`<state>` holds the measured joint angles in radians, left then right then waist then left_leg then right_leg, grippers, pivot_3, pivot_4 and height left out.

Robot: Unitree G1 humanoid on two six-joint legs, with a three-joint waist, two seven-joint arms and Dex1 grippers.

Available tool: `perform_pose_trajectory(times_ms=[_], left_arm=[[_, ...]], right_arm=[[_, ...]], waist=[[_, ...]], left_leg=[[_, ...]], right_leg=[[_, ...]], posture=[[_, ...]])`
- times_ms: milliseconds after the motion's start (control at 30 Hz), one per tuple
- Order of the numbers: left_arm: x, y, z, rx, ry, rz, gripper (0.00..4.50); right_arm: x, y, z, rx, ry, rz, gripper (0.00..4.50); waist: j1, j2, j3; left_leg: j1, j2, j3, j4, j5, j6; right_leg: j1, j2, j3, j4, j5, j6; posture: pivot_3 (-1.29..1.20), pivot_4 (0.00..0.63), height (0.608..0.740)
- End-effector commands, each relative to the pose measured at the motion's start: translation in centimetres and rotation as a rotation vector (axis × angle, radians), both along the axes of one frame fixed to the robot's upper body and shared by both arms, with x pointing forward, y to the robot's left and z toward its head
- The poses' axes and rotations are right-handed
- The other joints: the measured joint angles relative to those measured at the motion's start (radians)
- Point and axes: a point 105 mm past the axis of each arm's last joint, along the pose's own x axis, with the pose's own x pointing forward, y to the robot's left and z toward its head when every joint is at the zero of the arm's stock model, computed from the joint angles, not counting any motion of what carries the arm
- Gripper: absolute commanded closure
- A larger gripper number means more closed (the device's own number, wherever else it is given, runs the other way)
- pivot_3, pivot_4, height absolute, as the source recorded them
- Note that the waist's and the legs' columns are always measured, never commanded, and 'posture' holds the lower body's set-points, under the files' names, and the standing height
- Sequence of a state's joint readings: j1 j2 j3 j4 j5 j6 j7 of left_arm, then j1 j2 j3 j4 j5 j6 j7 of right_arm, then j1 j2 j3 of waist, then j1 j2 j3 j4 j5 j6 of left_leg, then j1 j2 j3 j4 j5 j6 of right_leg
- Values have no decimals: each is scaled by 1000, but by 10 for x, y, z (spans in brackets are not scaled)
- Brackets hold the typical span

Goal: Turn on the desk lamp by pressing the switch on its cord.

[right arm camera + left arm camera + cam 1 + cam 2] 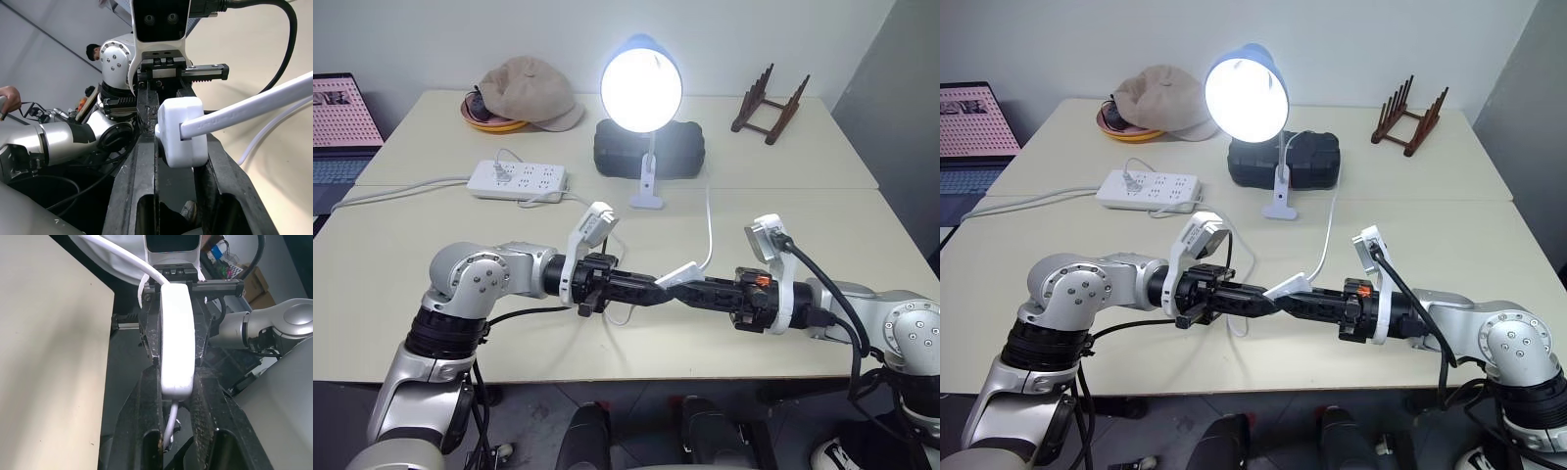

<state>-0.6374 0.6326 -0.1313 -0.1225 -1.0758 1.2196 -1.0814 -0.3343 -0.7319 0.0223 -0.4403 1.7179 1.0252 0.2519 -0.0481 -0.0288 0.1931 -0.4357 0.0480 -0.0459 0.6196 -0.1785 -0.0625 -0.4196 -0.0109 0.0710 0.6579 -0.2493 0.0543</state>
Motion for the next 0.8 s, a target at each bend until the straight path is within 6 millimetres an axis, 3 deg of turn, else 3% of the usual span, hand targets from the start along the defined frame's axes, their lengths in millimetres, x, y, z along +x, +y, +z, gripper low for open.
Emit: perform_pose_trajectory(times_ms=[33, 333, 467, 533, 633, 800], left_arm=[[11, 16, 0, 65, -44, 88, 4117], [20, 18, 3, 70, -69, 107, 4117], [39, 22, -1, 123, -178, 171, 4117], [55, 24, -11, 210, -319, 201, 4117], [72, 24, -21, 291, -455, 209, 4117], [98, 20, -52, 472, -776, 144, 4117]], right_arm=[[4, -26, 3, -54, -28, -107, 3226], [-4, -42, 7, -54, -37, -140, 1365], [-3, -53, 5, -224, -205, -217, 373], [-6, -49, 4, -315, -313, -217, 51], [-7, -44, -4, -434, -437, -205, 51], [11, -49, -19, -603, -620, -302, 51]], waist=[[1, 0, 0], [7, 0, 0], [14, 0, 0], [16, 0, 0], [16, 0, 0], [19, 0, 0]], left_leg=[[0, 0, 0, 0, 0, 0], [0, 0, 0, 1, 0, 0], [0, 0, 0, 1, 0, 0], [0, 0, 0, 1, 0, 0], [0, 0, 0, 1, 0, 0], [0, 0, 2, 1, 0, 0]], right_leg=[[0, 0, 0, 0, 0, 0], [0, 0, 0, 1, 0, 0], [0, 0, 0, 1, -1, 0], [0, 0, 0, 1, -1, 0], [0, 0, 0, 1, 0, 0], [0, -1, 1, 0, 0, 0]], posture=[[0, 150, 740], [0, 150, 740], [0, 150, 740], [0, 150, 740], [0, 150, 740], [0, 150, 740]])
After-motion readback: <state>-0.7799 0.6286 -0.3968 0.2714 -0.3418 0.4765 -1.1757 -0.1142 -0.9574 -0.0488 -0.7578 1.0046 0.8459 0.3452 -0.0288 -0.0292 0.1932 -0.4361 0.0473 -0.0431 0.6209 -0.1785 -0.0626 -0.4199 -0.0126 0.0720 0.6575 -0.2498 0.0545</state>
